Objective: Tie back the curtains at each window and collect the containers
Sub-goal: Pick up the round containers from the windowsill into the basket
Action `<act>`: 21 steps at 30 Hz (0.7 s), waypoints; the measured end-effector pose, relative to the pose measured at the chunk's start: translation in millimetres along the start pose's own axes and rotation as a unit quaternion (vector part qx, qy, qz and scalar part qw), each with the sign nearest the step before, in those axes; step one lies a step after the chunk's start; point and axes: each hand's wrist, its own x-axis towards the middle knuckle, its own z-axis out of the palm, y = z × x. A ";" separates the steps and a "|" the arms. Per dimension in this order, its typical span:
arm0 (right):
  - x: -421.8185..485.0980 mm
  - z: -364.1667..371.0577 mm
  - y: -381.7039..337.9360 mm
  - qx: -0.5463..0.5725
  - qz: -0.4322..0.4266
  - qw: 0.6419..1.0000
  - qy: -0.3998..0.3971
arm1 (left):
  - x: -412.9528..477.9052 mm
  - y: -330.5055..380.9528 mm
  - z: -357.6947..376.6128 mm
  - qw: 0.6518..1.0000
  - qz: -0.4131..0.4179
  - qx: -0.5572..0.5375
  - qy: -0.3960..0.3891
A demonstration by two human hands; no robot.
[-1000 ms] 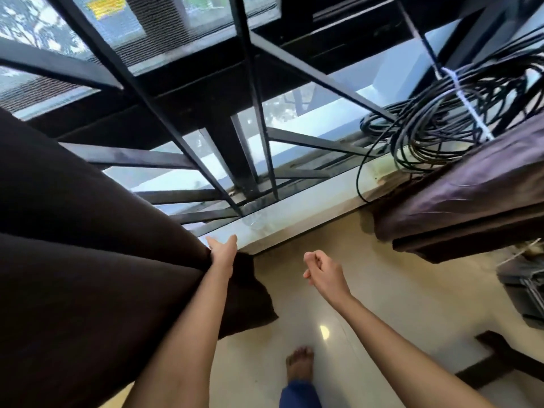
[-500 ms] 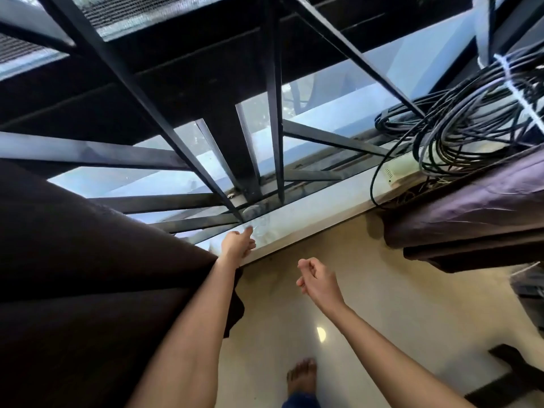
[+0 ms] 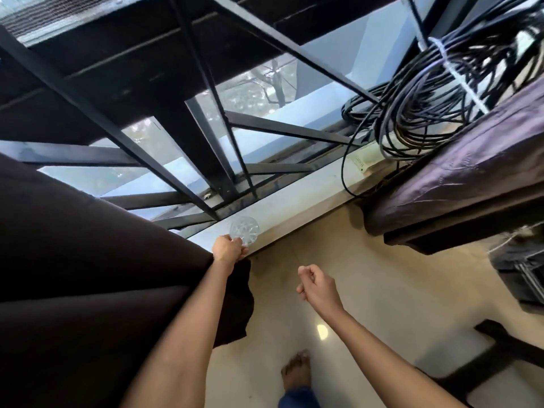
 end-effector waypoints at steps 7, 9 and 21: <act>-33.4 -50.2 12.6 0.025 0.001 0.999 0.041 | -73.0 -12.5 49.7 0.998 0.013 0.036 -0.058; -47.4 -68.6 16.6 0.035 0.001 0.998 0.057 | -100.5 -13.0 67.6 0.994 0.025 0.064 -0.084; -152.4 -206.0 69.2 0.051 0.054 0.975 0.207 | -299.2 8.1 201.8 0.937 0.164 0.186 -0.247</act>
